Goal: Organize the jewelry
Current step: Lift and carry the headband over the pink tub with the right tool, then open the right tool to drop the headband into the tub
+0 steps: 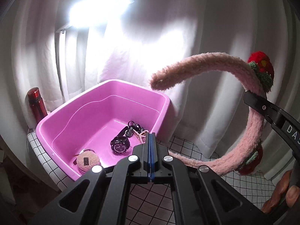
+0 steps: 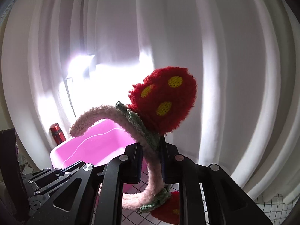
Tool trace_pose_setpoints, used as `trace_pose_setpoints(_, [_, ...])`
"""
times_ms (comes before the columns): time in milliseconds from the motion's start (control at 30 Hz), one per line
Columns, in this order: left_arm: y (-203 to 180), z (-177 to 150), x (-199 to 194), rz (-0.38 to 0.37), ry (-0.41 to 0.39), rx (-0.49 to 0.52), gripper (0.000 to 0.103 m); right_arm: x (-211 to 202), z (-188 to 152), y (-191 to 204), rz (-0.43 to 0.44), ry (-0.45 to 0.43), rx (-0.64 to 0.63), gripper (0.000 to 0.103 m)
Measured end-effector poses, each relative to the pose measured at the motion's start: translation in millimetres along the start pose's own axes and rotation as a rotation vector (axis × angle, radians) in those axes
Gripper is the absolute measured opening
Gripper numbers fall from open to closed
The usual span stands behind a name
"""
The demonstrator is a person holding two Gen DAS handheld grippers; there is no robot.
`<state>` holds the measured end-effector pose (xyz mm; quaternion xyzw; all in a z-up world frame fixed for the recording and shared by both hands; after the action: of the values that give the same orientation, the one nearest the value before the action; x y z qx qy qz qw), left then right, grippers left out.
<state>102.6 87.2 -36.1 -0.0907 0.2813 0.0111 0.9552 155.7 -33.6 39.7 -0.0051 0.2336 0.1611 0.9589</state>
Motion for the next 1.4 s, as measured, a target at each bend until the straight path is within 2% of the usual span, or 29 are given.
trace_pose_setpoints(167, [49,17,5,0.074,-0.009,-0.038,0.001,29,18,44,0.072,0.013,-0.033,0.015])
trace_pose_setpoints(400, [114,24,35,0.181,0.041,-0.076,0.001,89,29,111,0.131,0.073,-0.111,0.015])
trace_pose_setpoints(567, [150,21,67,0.227,0.103,-0.107,0.001,141,18,140,0.143,0.175,-0.151,0.015])
trace_pose_setpoints(700, [169,17,91,0.252,0.161,-0.122,0.001,176,1,146,0.12,0.282,-0.177,0.016])
trace_pose_setpoints(733, [172,15,97,0.257,0.179,-0.121,0.001,184,-4,147,0.118,0.31,-0.18,0.022])
trace_pose_setpoints(767, [175,14,101,0.259,0.192,-0.122,0.002,191,-9,148,0.106,0.337,-0.18,0.037])
trace_pose_setpoints(800, [177,12,104,0.263,0.203,-0.123,0.002,197,-14,147,0.096,0.357,-0.179,0.048])
trace_pose_setpoints(833, [179,12,108,0.269,0.211,-0.124,0.008,202,-18,147,0.091,0.379,-0.181,0.059])
trace_pose_setpoints(900, [184,11,112,0.281,0.225,-0.126,0.037,207,-23,146,0.081,0.4,-0.19,0.061])
trace_pose_setpoints(933, [187,11,112,0.297,0.228,-0.128,0.074,209,-23,144,0.065,0.398,-0.197,0.063])
trace_pose_setpoints(967, [190,14,109,0.316,0.214,-0.128,0.094,209,-22,142,0.053,0.394,-0.198,0.067])
trace_pose_setpoints(1067, [190,22,104,0.336,0.175,-0.089,0.094,211,-16,137,0.036,0.385,-0.188,0.07])
trace_pose_setpoints(1167, [185,23,108,0.329,0.203,-0.05,0.096,209,-13,133,0.033,0.38,-0.163,0.07])
trace_pose_setpoints(1400, [179,19,105,0.317,0.224,-0.036,0.097,200,-16,133,0.029,0.373,-0.142,0.07])
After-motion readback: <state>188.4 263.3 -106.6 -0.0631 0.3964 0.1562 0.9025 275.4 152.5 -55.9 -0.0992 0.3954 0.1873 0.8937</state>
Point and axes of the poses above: each gripper's, at about its wrist camera, not at the fingertips, and x roughly the way its jaws point, y to its left, z to its top, the point moved 10 cm from there along x, roughly the way its jaws point, and after that the axes turned 1 degree about -z, right-handed, at the moved point
